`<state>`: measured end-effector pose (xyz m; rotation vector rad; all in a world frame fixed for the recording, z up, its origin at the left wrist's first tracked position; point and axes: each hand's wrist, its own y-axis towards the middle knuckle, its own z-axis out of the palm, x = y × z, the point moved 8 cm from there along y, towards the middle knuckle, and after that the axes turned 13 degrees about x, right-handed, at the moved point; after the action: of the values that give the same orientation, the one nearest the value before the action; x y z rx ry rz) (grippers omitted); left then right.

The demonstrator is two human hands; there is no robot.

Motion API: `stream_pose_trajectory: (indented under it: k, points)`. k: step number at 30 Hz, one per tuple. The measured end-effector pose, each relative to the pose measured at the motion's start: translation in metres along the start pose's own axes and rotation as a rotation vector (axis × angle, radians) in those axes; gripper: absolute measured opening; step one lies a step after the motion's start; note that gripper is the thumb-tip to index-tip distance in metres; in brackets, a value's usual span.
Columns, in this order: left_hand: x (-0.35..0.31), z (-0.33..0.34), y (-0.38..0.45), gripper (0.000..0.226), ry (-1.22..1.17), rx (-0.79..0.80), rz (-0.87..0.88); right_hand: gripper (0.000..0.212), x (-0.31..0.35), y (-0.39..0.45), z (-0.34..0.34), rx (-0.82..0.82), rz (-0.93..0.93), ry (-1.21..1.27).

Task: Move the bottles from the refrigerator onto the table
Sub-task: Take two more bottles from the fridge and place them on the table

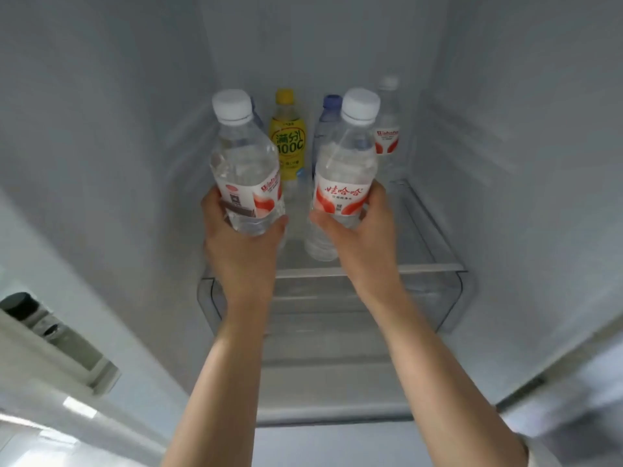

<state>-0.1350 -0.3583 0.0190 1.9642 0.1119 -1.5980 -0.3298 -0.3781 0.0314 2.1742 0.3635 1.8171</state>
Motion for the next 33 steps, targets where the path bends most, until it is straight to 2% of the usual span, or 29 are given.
stream_pose_trajectory:
  k: [5, 11, 20, 25, 33]
  points:
    - [-0.017, -0.012, -0.045, 0.077, -0.050, 0.037, 0.008, 0.058, 0.019, -0.044, -0.012, -0.028, -0.036, -0.063]
    - [-0.024, -0.026, -0.081, 0.079, -0.018, 0.068, -0.015, 0.063, 0.031, -0.084, -0.019, -0.056, -0.052, -0.146]
    - [-0.005, -0.061, -0.146, 0.071, -0.010, 0.258, -0.043, 0.054, 0.034, -0.182, -0.015, -0.160, 0.063, -0.177]
    - [0.011, -0.097, -0.195, 0.078, -0.019, 0.417, -0.061, 0.059, 0.028, -0.268, 0.005, -0.231, 0.175, -0.171]
    - [0.039, -0.110, -0.298, 0.075, -0.001, 0.813, -0.109, 0.068, 0.009, -0.418, 0.010, -0.378, 0.443, -0.164]
